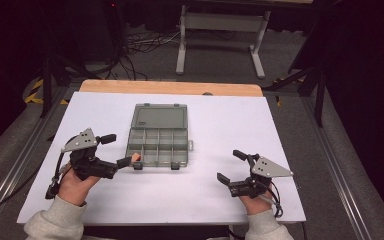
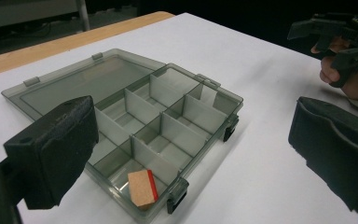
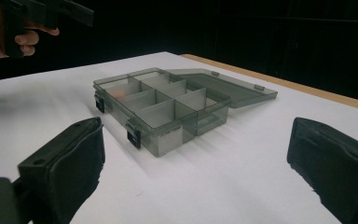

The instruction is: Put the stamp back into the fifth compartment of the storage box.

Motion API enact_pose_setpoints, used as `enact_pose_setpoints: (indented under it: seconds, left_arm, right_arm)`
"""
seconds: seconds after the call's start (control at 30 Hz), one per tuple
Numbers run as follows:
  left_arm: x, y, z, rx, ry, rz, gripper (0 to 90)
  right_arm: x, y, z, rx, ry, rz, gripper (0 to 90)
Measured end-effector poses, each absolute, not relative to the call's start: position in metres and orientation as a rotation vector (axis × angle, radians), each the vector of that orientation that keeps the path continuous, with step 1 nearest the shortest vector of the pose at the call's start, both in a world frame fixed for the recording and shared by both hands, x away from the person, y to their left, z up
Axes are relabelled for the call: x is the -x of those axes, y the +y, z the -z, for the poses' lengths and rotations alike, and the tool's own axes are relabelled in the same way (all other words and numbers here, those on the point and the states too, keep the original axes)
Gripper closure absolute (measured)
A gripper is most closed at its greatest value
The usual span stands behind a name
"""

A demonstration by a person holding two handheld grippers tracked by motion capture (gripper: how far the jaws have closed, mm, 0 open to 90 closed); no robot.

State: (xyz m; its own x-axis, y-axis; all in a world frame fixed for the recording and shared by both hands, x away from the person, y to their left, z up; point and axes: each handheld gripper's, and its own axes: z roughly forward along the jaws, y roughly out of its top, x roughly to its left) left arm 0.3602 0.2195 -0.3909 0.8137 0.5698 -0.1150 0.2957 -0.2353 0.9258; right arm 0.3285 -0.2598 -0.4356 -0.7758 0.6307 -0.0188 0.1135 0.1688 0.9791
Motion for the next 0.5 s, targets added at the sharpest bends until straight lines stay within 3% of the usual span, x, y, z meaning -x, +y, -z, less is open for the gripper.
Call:
enact_pose_setpoints:
  seconds: [0.5]
  left_arm:
    - [-0.344,0.251,0.406,-1.743,0.669,-0.315,2.2]
  right_arm:
    - [-0.328,-0.260,0.435,-0.701,2.026,-1.641,4.8]
